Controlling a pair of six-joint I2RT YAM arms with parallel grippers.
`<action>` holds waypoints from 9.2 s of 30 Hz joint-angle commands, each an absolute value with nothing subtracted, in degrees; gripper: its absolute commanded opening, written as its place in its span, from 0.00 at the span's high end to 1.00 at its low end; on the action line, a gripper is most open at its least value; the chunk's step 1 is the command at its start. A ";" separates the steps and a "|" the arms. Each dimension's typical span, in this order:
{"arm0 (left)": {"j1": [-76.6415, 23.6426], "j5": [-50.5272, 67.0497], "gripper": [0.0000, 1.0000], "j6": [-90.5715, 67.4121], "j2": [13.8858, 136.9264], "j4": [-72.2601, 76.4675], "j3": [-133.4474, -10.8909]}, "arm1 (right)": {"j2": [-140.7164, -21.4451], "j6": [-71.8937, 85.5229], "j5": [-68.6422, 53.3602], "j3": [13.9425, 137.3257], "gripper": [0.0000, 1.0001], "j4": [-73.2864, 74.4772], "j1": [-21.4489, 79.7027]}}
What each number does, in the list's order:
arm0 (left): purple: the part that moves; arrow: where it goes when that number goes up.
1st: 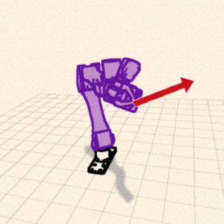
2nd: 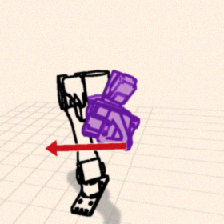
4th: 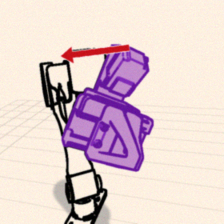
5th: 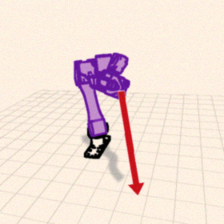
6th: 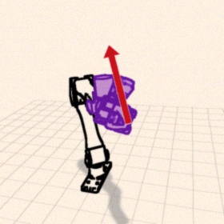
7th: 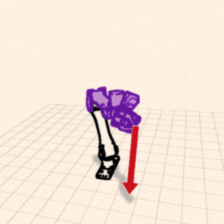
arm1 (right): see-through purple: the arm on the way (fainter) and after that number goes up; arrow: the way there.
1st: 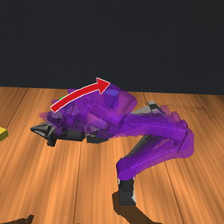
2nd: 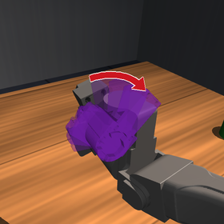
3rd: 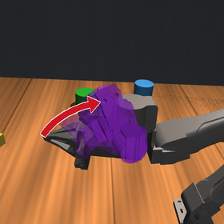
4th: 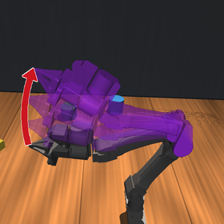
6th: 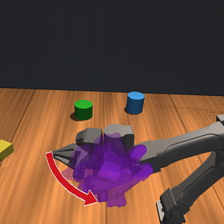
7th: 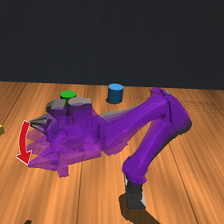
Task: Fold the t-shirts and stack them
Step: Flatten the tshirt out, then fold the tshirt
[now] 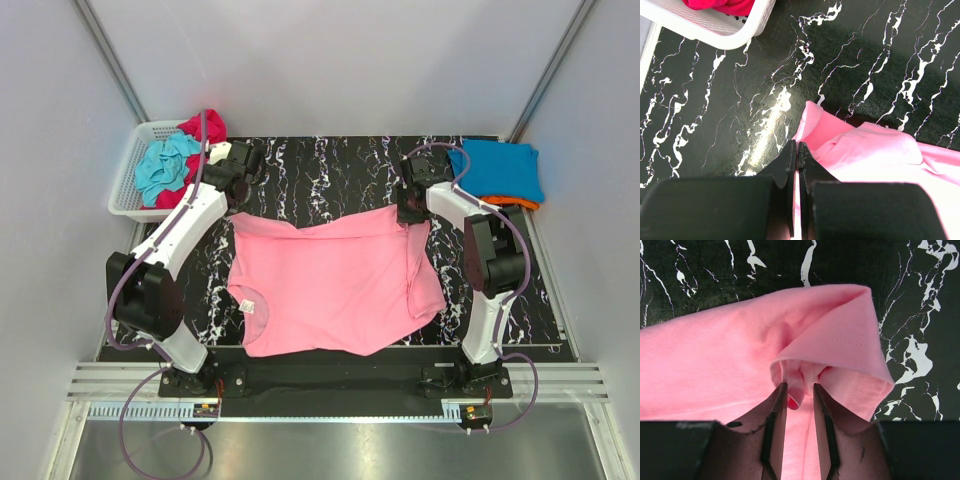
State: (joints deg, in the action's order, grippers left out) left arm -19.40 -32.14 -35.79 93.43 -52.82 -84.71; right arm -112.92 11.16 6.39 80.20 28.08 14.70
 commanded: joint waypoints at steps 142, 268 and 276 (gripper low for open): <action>-9.67 -24.17 1.00 -18.72 74.13 -51.51 -124.54 | -51.30 2.90 9.49 88.78 1.00 26.82 15.47; -11.16 -20.48 1.00 -36.12 90.53 -33.14 -73.13 | -101.16 12.83 6.41 68.20 1.00 7.99 -1.93; -12.39 -21.71 1.00 -37.52 87.98 -33.13 -69.26 | -102.13 14.41 7.64 67.76 0.85 10.28 -1.93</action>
